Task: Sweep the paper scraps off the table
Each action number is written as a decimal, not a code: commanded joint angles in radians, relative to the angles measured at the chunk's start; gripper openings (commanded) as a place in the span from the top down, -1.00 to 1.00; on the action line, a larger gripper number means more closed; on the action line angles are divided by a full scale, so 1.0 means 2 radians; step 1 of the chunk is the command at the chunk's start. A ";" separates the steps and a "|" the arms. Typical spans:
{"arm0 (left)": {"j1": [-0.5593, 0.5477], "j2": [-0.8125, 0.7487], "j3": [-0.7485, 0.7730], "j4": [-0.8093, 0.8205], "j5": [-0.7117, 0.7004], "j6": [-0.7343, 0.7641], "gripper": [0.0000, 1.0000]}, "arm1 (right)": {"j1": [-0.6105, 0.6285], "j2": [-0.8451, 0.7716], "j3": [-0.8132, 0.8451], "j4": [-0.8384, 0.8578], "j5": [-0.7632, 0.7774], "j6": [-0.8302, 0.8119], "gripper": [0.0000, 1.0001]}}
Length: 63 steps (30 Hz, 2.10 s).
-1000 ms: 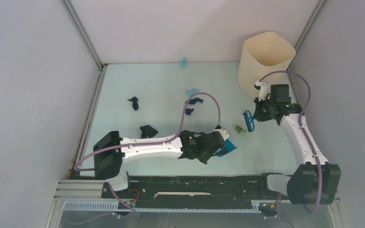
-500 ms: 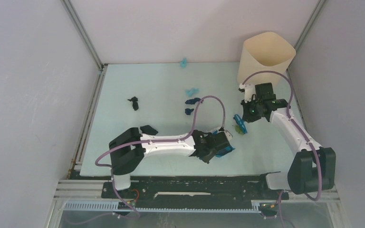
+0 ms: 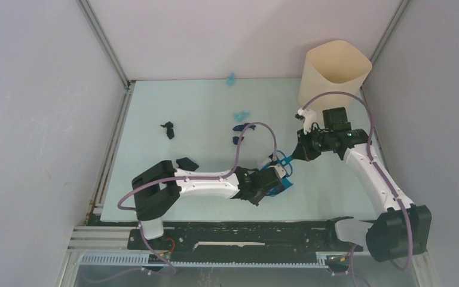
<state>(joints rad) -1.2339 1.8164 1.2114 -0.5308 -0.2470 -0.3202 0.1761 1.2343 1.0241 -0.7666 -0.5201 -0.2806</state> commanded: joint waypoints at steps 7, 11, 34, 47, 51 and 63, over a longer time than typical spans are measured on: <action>-0.003 -0.120 -0.089 0.036 -0.023 -0.025 0.98 | -0.069 -0.015 0.072 -0.043 -0.017 -0.001 1.00; -0.014 -0.157 -0.093 -0.028 -0.020 -0.049 0.98 | -0.047 -0.008 0.074 -0.020 0.046 0.001 1.00; -0.067 -0.362 -0.245 -0.191 0.021 -0.227 0.99 | 0.104 0.107 0.103 0.010 0.209 -0.012 1.00; -0.071 -0.219 -0.197 -0.091 -0.007 -0.177 1.00 | 0.180 0.124 0.104 -0.059 0.064 -0.042 1.00; -0.068 -0.183 -0.168 -0.073 -0.029 -0.161 1.00 | 0.214 0.120 0.097 -0.084 0.042 -0.053 1.00; -0.055 -0.130 -0.121 -0.044 -0.057 -0.131 1.00 | 0.226 0.056 0.084 -0.119 0.057 -0.068 1.00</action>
<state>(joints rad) -1.3487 1.5490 0.9337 -0.6674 -0.3004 -0.6193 0.6346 1.4216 1.1904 -0.9634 -0.4019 -0.3969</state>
